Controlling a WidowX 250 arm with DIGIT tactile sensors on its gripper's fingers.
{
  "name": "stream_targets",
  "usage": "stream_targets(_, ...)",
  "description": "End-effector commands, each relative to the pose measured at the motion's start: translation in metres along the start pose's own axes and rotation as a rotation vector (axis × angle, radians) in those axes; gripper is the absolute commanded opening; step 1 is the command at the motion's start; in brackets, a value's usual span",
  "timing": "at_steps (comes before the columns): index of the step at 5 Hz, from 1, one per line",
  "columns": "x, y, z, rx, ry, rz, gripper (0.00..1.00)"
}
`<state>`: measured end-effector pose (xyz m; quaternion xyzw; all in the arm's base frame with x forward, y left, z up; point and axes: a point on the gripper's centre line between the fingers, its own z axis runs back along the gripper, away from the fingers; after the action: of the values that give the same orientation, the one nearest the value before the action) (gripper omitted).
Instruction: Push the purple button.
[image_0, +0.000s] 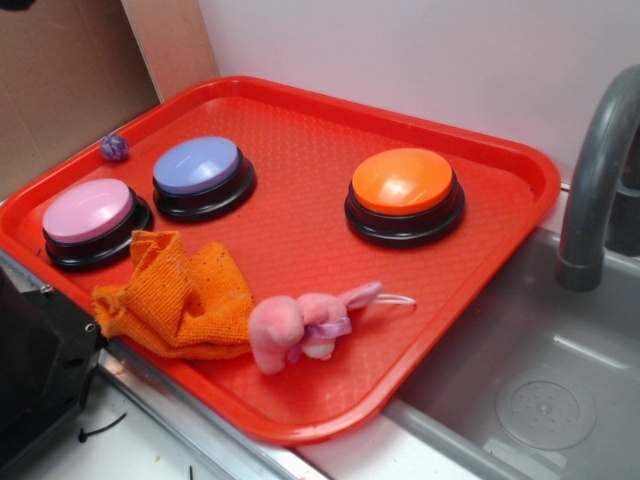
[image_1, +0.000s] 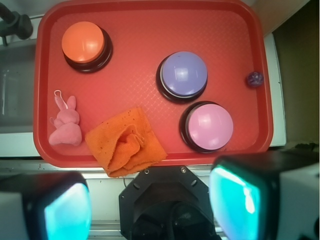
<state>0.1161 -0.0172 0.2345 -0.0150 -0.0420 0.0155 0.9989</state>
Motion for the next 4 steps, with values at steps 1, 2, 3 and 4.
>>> stream_targets(1,0.0,0.0,0.0,0.0,0.0,0.0,1.0)
stream_targets(2,0.047,0.036,-0.048,0.071,0.0,0.082,1.0)
stream_targets(3,0.094,0.049,-0.097,0.127,0.012,0.056,1.0)
stream_targets(4,0.111,0.069,-0.148,0.154,0.084,0.011,1.0)
